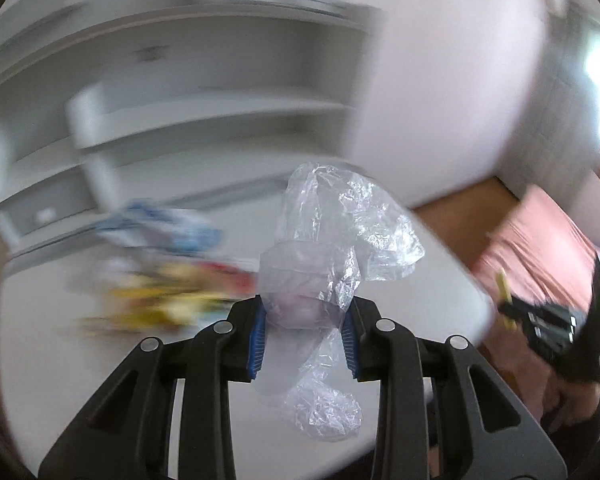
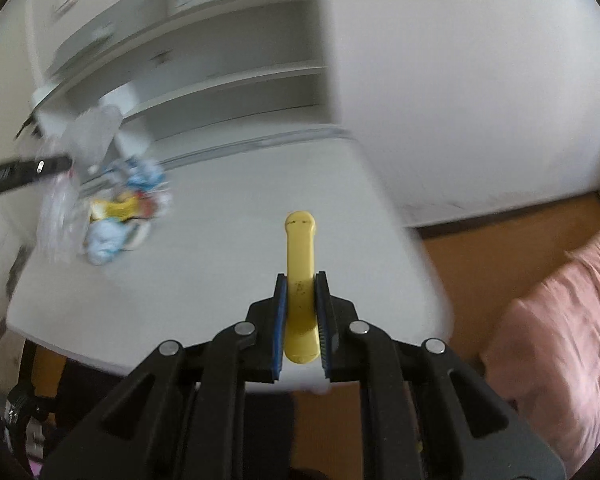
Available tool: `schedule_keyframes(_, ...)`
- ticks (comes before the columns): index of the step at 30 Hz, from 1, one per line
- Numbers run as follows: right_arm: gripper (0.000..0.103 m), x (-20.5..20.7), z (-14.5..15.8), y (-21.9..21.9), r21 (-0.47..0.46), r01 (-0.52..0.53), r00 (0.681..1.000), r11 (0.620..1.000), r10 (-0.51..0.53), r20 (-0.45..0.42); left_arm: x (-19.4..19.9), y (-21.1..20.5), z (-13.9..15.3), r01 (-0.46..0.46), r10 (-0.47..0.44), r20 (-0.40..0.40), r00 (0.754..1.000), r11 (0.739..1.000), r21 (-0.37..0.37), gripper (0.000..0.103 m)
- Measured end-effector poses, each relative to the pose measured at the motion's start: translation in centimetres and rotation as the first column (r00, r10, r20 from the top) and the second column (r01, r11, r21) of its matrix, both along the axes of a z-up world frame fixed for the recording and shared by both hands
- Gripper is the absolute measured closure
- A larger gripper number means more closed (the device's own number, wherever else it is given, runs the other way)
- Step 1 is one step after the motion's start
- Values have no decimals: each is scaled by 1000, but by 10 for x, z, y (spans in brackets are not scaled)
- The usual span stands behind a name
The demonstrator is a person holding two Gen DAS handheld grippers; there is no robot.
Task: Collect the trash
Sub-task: 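Carry the plastic bag and yellow stick over the black bin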
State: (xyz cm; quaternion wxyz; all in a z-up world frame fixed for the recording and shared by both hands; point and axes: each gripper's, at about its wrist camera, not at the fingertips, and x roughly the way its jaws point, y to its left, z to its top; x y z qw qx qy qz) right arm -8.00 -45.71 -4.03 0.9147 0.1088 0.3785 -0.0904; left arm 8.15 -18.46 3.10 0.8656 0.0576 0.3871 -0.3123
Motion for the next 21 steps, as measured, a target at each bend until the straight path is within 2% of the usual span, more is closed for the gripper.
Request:
schedule_keyframes(2,89,-39,-2,-37,0,83,997,997,-83,-5,-27,-46,-11,98,-98,-12,995,995,1,73)
schedule_keyframes(5,89,-99,-15,-92,10,218,976,976,-218,-31,-73,-119,-38,251,-250,-51,967,968,14,73)
schedule_keyframes(7,89,-134,-28,-122,20,290,956,957,-289,-56,-103,-163,-55,343,-341,-97,935,939,2,73)
schedule_keyframes(8,89,-152,-35,-136,25,327,943,945,-324,-68,-124,-193,-65,397,-395,-118,911,918,-4,73)
schedule_keyframes(11,89,-201,-62,-172,47,419,904,907,-412,-113,-170,-250,-84,486,-480,-134,867,874,9,72)
schedule_keyframes(13,89,-230,-84,-193,67,473,876,879,-459,-150,-200,-286,-102,552,-541,-185,820,834,11,73)
schedule_keyframes(16,89,-261,-115,-215,92,529,839,843,-504,-207,-245,-339,-140,620,-586,-248,771,780,85,72)
schedule_keyframes(19,89,-282,-138,-226,115,559,818,821,-524,-238,-273,-374,-180,652,-591,-308,746,743,153,72)
schedule_keyframes(21,89,-290,-154,-228,131,575,806,807,-532,-258,-283,-389,-205,659,-576,-355,736,731,179,72)
